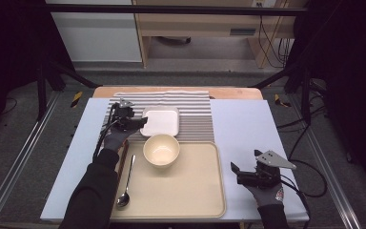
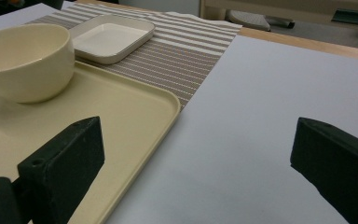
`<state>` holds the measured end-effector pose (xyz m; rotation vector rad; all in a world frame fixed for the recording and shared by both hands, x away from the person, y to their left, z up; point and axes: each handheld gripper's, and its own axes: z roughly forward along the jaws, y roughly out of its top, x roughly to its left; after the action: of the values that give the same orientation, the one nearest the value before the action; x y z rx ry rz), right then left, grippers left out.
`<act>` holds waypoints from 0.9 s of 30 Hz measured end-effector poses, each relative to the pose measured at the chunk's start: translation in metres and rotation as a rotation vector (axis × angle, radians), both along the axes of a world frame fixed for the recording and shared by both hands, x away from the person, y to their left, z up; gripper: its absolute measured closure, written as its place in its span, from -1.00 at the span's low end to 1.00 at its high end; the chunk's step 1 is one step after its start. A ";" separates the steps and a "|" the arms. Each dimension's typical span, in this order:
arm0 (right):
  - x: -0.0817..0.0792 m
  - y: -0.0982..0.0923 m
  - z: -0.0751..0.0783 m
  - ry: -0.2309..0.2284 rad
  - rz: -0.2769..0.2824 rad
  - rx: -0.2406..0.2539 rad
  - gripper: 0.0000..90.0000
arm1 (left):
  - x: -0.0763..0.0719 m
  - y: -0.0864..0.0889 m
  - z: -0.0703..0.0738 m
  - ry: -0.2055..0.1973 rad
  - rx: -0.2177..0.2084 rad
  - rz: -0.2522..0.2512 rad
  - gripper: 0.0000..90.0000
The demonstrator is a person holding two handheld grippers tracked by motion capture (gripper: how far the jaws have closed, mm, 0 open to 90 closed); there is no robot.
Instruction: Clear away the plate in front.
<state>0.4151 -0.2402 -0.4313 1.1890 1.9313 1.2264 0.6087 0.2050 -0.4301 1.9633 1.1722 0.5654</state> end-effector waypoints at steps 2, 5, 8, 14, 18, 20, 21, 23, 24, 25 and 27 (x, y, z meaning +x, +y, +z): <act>0.000 0.000 0.000 -0.001 0.000 0.003 -0.93 | 0.002 -0.001 -0.006 0.013 0.001 -0.001 -0.17; 0.000 0.000 0.000 -0.001 0.000 0.005 -0.93 | 0.004 -0.001 -0.013 0.041 0.031 -0.004 -0.13; 0.000 0.000 0.000 0.002 0.001 0.004 -0.93 | 0.006 0.000 -0.017 0.058 0.029 0.002 -0.06; -0.001 0.000 0.001 -0.003 -0.002 0.004 -0.93 | 0.007 -0.001 -0.023 0.076 0.049 0.013 0.08; 0.000 0.000 0.000 0.000 0.000 0.003 -0.93 | 0.008 -0.002 -0.027 0.092 0.041 0.009 0.20; 0.000 0.000 0.000 0.002 0.000 0.004 -0.93 | 0.009 -0.004 -0.029 0.094 0.041 0.009 0.26; 0.000 0.000 0.000 0.001 -0.001 0.002 -0.93 | 0.009 -0.004 -0.029 0.099 0.041 0.008 0.29; 0.000 0.000 0.000 0.000 -0.001 0.000 -0.93 | 0.011 -0.005 -0.032 0.107 0.039 0.014 0.34; 0.000 0.000 0.000 0.000 -0.001 0.000 -0.93 | 0.011 -0.006 -0.033 0.111 0.040 0.017 0.35; 0.000 0.000 0.000 0.001 0.001 0.001 -0.93 | 0.012 -0.006 -0.034 0.117 0.035 0.015 0.37; 0.000 0.000 0.000 0.001 0.000 0.000 -0.93 | 0.012 -0.007 -0.035 0.120 0.046 0.023 0.41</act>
<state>0.4152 -0.2400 -0.4313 1.1895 1.9318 1.2260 0.6206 0.1978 -0.4651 2.0494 1.2670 0.4960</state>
